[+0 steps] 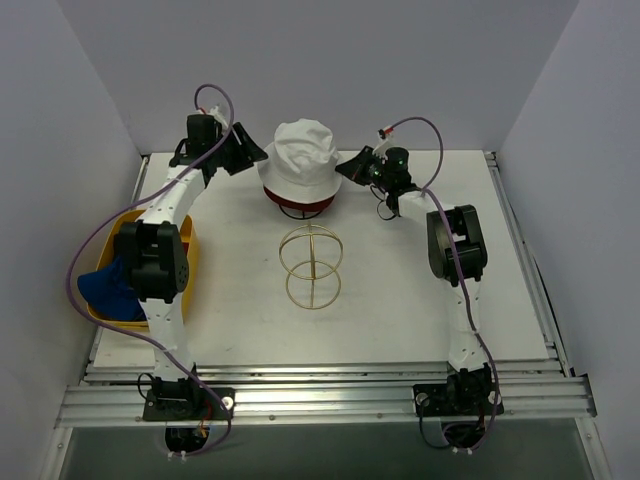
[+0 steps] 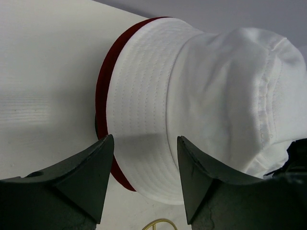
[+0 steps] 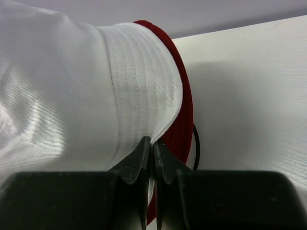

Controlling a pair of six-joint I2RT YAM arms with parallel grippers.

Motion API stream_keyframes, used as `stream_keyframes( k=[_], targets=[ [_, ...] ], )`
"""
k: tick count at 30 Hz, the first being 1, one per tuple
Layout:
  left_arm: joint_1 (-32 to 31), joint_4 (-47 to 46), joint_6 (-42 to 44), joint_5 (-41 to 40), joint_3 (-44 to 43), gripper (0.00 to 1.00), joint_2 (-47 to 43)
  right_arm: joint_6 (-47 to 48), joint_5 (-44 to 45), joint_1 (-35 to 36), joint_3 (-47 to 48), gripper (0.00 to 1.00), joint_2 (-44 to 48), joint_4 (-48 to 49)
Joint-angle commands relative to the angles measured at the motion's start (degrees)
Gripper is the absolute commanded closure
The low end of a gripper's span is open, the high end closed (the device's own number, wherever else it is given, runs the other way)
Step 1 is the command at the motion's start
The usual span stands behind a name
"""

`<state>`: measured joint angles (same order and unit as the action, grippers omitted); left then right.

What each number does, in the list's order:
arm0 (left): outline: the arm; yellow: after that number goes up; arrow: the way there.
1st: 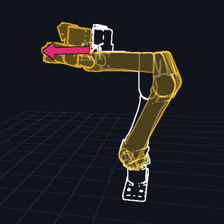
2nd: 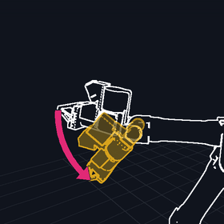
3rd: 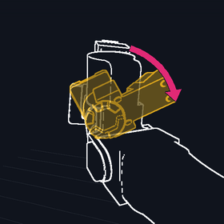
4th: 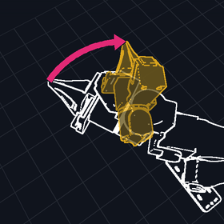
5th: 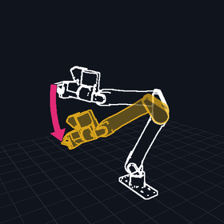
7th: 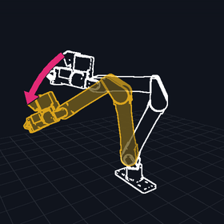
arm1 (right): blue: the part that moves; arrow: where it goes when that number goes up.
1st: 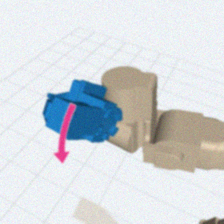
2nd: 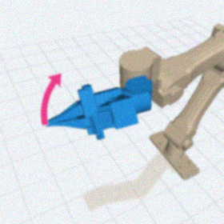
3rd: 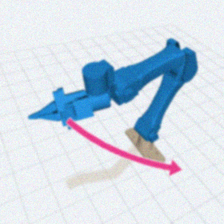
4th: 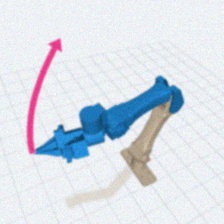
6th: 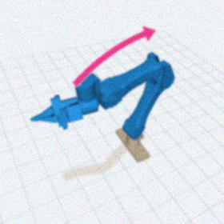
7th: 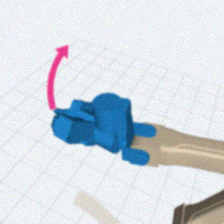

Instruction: Stack the hats

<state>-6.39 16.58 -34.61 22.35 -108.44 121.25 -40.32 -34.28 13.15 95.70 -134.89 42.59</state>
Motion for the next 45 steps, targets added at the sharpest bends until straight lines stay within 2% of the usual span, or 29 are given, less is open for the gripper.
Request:
stream_keyframes(
  k=[1,8,13,22,25,26,29,30,32,33,34,35,45],
  targets=[
    [0.85,-3.66,-2.39,1.82,-0.11,0.36,0.74,1.38,-0.61,-0.49,1.77,1.00,0.51,1.18],
    [1.73,-10.94,-7.22,6.30,3.50,0.34,2.58,1.38,-0.61,-0.49,1.68,1.00,0.59,1.18],
    [1.73,-17.79,-7.31,6.21,7.19,0.32,1.27,1.56,-0.52,-0.58,1.68,1.00,0.77,1.01],
    [1.82,-28.94,-13.63,11.31,10.96,0.33,2.94,1.64,-0.52,-0.58,1.51,1.00,0.94,1.00],
    [1.91,-36.16,-17.76,13.77,13.16,0.38,3.64,1.73,-0.52,-0.58,1.42,1.00,0.94,1.01],
    [2.00,-37.66,-19.51,14.21,13.60,0.45,3.99,1.73,-0.44,-0.58,1.42,1.00,1.03,0.92],
    [2.09,-40.48,-21.02,15.09,13.96,0.54,4.60,1.64,-0.52,-0.58,1.33,1.00,1.03,0.92],
    [2.09,-40.66,-21.11,15.18,13.87,0.66,4.69,1.73,-0.52,-0.49,1.33,1.00,1.03,0.92],
    [2.17,-40.22,-21.29,15.01,13.70,0.78,4.96,1.64,-0.52,-0.58,1.42,1.00,1.03,0.92],
    [2.17,-39.00,-21.20,14.74,13.52,0.89,5.05,1.73,-0.44,-0.49,1.33,1.00,1.03,0.92],
    [2.17,-37.51,-20.85,14.48,13.09,0.95,5.05,1.73,-0.35,-0.49,1.33,1.00,0.95,0.83],
    [2.17,-36.28,-19.80,13.87,12.65,0.97,5.31,1.73,-0.17,-0.58,1.42,1.00,0.94,0.57],
    [2.17,-22.74,-13.38,7.80,9.13,0.98,6.98,2.34,1.15,-0.67,3.96,1.00,-2.74,-2.86]
  ],
)
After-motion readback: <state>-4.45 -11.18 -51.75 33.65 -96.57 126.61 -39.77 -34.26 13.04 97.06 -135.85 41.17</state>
